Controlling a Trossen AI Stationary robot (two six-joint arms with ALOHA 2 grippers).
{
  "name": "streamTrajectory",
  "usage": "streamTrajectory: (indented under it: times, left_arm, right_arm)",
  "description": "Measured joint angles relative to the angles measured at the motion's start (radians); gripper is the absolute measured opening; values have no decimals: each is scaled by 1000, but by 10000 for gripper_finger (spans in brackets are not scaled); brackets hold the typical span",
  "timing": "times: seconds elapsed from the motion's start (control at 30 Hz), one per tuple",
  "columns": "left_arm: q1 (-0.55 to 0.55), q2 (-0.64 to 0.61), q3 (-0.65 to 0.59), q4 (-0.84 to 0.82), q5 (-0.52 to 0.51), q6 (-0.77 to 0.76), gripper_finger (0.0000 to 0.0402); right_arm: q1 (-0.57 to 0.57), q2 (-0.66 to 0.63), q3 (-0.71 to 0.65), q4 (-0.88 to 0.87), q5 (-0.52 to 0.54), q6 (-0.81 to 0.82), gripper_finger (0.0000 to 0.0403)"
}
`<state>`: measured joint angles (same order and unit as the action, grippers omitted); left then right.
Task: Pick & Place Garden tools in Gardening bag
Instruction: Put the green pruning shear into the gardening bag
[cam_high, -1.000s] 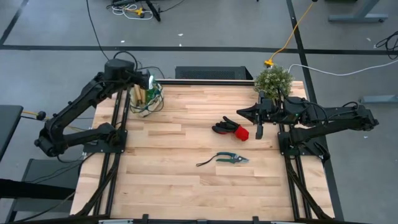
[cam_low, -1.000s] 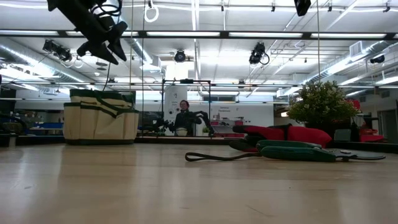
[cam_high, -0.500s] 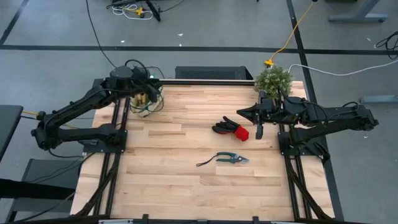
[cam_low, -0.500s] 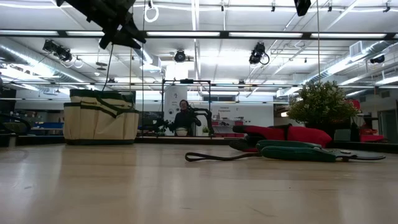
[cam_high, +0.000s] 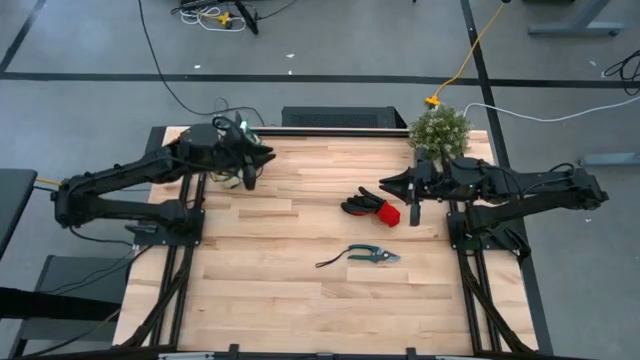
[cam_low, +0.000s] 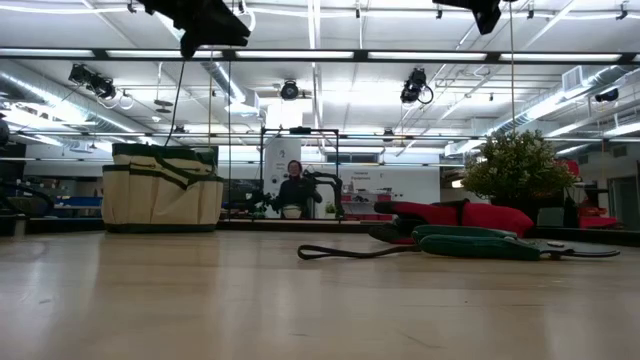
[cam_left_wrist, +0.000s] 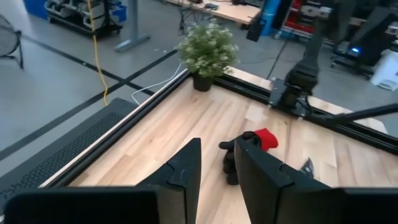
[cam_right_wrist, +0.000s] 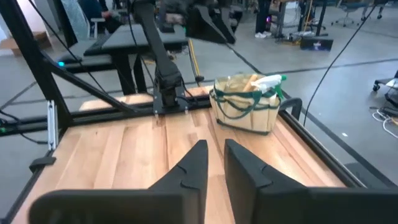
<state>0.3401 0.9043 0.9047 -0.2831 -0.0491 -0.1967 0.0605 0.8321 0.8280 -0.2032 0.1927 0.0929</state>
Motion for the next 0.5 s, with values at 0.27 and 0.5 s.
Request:
streamTrajectory:
  times: [0.27,0.5]
  left_arm:
    - [-48,0,0,0,-29,-1,89]
    - [-59,0,0,0,-29,-1,80]
  right_arm:
    - [0,70,0,-1,25,17,118]
    - [15,102,0,-3,-33,76,179]
